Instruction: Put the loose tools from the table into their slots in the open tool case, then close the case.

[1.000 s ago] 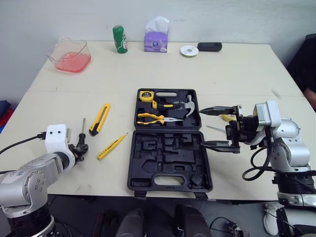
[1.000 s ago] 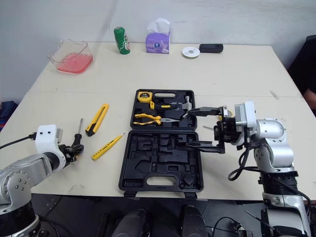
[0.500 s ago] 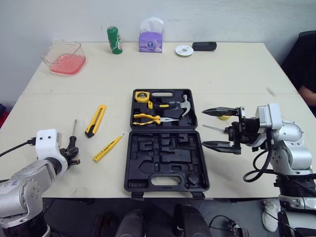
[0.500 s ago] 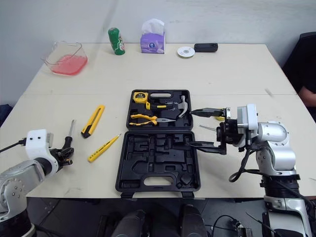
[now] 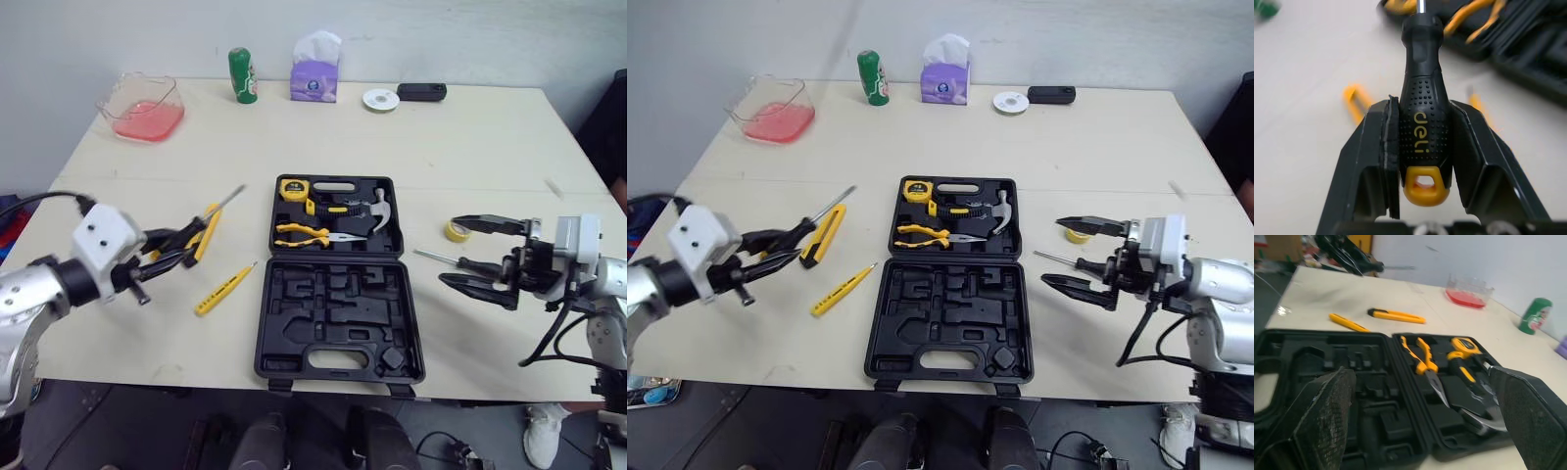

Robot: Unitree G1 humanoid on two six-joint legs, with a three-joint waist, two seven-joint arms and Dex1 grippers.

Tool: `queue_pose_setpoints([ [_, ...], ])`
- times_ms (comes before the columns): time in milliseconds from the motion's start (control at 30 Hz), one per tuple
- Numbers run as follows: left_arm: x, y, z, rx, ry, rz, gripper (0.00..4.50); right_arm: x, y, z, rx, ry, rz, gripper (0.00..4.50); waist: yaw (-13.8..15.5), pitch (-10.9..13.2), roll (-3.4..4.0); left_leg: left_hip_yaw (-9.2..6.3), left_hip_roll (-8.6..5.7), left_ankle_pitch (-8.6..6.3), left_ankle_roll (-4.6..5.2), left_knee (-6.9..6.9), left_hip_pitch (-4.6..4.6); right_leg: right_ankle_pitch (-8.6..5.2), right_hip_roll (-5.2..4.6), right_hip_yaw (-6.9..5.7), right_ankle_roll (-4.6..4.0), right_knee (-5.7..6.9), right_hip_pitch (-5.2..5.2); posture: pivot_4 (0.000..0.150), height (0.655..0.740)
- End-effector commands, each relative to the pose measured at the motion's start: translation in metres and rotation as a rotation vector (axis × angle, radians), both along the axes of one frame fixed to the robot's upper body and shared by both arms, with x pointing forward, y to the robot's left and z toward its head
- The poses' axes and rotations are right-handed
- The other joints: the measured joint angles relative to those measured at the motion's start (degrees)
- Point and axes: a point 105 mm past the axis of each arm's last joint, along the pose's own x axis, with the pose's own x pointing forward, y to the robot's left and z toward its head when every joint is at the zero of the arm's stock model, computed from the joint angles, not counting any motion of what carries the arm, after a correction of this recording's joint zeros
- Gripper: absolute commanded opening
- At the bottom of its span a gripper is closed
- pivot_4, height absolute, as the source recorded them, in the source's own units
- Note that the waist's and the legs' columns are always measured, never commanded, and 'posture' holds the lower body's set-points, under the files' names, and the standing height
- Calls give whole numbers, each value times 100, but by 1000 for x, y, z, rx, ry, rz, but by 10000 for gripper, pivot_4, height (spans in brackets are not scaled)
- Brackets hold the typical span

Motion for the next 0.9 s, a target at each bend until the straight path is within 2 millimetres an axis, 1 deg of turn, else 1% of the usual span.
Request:
queue_pose_setpoints([
  [33, -17, -37, 7, 74, 56, -275, 10057, -9, -11, 8, -16, -45, -42, 45000, -5, 0, 0, 0, 0, 1, 1, 0, -2, 0, 2, -2, 0, 3, 0, 1500, 7400],
  [100, -12, -59, 17, 34, 75, -350, 10057, -13, -17, 5, -19, -35, -77, 45000, -2, 2, 4, 8, 0, 1, 6, -2, -3, 2, 5, 0, 3, 18, 0, 1500, 7400],
  [133, -10, -66, 20, 22, 84, -371, 10057, -14, -19, 4, -18, -32, -91, 45000, 2, 2, 3, 10, -3, 2, 11, 0, -5, 3, 5, -1, 6, 19, 1, 1500, 7400],
  [200, 0, -85, 18, 96, 108, -428, 10057, -16, -25, 1, -23, -24, -126, 45000, 22, 2, 2, 12, -5, 6, 17, 6, -8, 7, 9, -1, 14, 22, 2, 1500, 7400],
  [300, 13, -95, 15, 159, 134, -429, 10057, -17, -27, -2, -22, -19, -146, 45000, 24, 2, 2, 26, -13, 9, 24, 9, 1, 13, 37, -7, 24, 25, 8, 1500, 7400],
  [367, 20, -107, 9, 201, 180, -452, 10057, -19, -27, -5, -25, -13, -147, 45000, 12, 2, 2, 40, -9, 7, 27, 7, 5, 14, 48, -5, 26, 23, 6, 1500, 7400],
  [433, 8, -123, 0, 283, 229, -598, 10057, -20, -26, -8, -27, -6, -147, 45000, 7, 3, 1, 43, -5, 7, 28, 7, 4, 15, 62, -5, 27, 20, 5, 1500, 7400],
  [467, 3, -127, -3, 316, 239, -649, 10057, -20, -26, -8, -27, -5, -147, 45000, 3, 3, 1, 48, -2, 6, 28, 7, 4, 15, 67, -2, 28, 17, 3, 1500, 7400],
  [500, 7, -132, -7, 321, 256, -636, 10057, -21, -26, -9, -18, -7, -154, 45000, 10, 3, 1, 51, 0, 4, 28, 7, 4, 15, 71, 0, 28, 16, 2, 1500, 7400],
  [567, 19, -137, -11, 321, 279, -577, 10057, -22, -26, -11, -4, -10, -164, 45000, 23, 3, 1, 49, 3, 4, 27, 10, 3, 15, 77, 4, 28, 15, 1, 1500, 7400],
  [667, 36, -140, -18, 343, 294, -481, 10057, -26, -25, -20, 0, 7, -175, 45000, 27, 4, -1, 46, 4, 4, 28, 14, 5, 16, 80, 12, 28, 20, 4, 1500, 7400],
  [800, 44, -145, -21, 338, 315, -405, 10057, -29, -25, -23, -2, 13, -178, 45000, 23, 4, -1, 45, 3, 3, 31, 14, 1, 16, 80, 15, 30, 16, 3, 1500, 7400],
  [900, 45, -146, -32, 428, 321, -387, 10057, -29, -26, -25, -12, 14, -171, 45000, 18, 4, -1, 46, 4, 2, 32, 15, 1, 18, 80, 16, 32, 15, 3, 1500, 7400],
])
